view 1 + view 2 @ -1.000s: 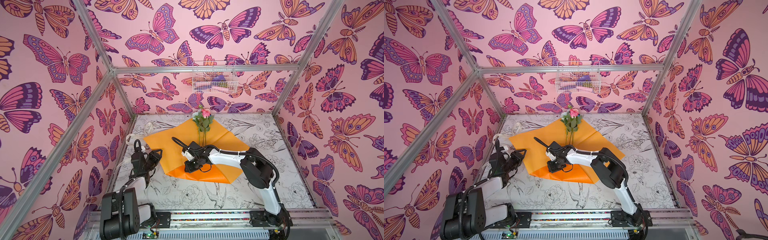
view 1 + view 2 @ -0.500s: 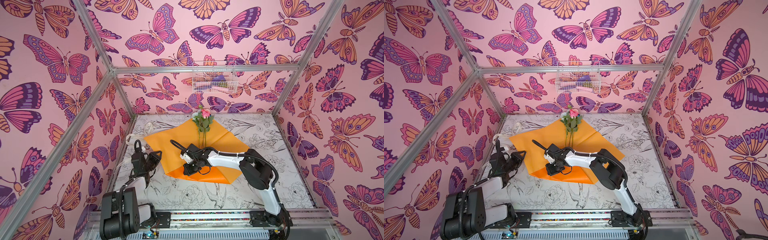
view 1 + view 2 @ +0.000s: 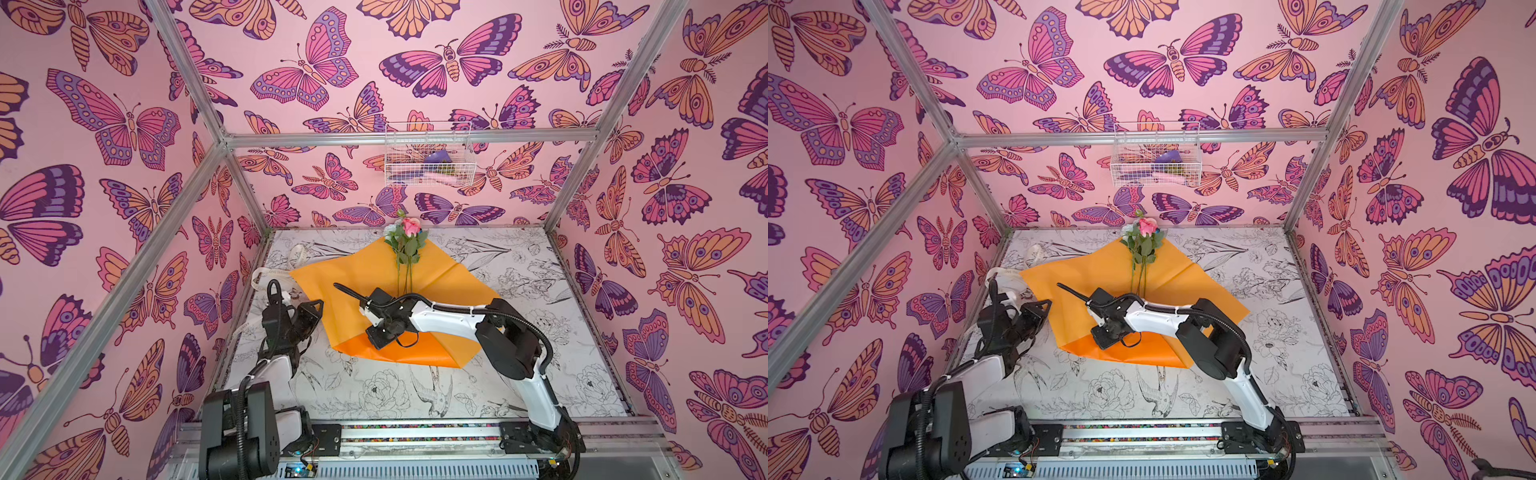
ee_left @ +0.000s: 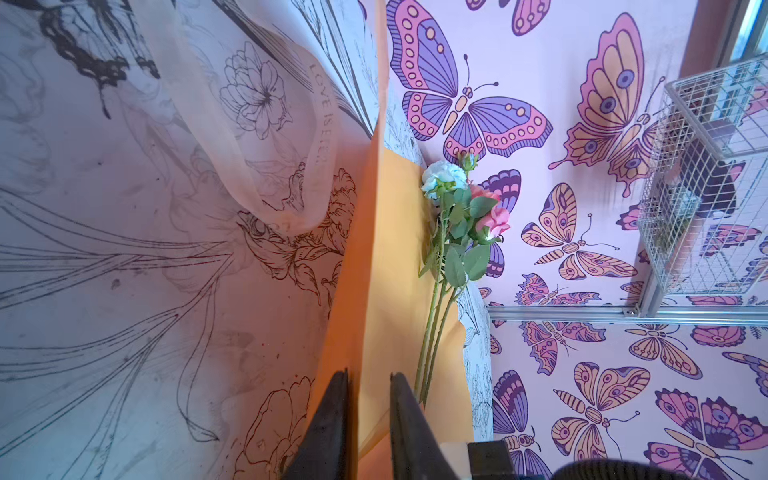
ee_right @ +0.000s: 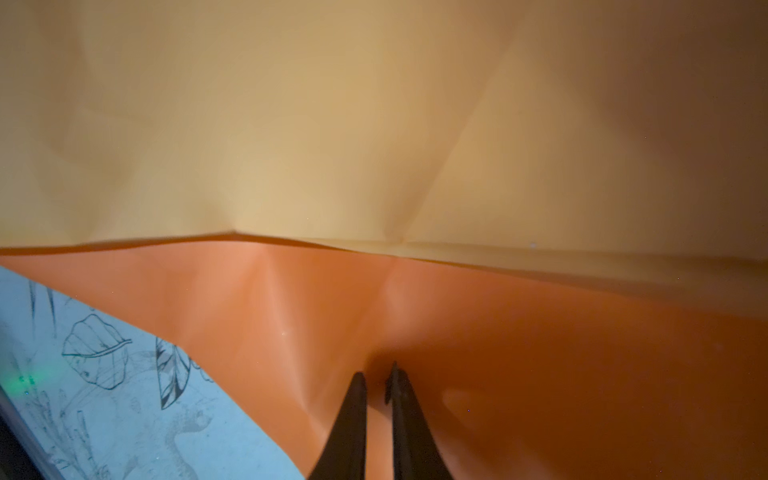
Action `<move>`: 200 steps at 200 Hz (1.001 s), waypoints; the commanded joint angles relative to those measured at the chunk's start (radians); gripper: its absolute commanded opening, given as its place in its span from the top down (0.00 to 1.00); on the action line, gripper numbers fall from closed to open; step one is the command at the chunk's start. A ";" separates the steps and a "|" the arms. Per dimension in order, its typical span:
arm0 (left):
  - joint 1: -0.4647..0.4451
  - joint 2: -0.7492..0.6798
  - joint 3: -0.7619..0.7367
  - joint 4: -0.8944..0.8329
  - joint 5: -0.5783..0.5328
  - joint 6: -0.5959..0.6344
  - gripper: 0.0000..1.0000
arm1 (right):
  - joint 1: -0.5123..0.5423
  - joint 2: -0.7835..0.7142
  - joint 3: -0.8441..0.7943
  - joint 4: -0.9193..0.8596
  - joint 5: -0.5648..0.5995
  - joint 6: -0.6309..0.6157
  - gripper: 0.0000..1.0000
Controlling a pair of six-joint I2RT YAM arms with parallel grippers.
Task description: Tie the bouquet of fake flowers
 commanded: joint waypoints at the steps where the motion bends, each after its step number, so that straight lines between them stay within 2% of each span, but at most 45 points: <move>1: -0.027 -0.012 0.004 -0.003 0.002 -0.022 0.83 | 0.047 0.021 0.033 -0.042 0.075 -0.067 0.80; 40: -0.069 0.006 0.052 -0.002 -0.014 -0.036 0.91 | 0.097 0.021 0.032 -0.055 0.231 -0.103 0.70; 86: -0.081 0.006 0.057 -0.002 -0.024 -0.040 0.94 | 0.102 0.027 0.017 -0.053 0.409 -0.094 0.69; 159: -0.136 0.030 0.105 -0.002 -0.019 -0.038 0.96 | 0.090 -0.099 -0.074 0.071 0.342 -0.057 0.70; 200: -0.199 0.113 0.171 -0.001 -0.027 -0.036 0.98 | 0.067 -0.183 -0.156 0.120 0.374 0.003 0.71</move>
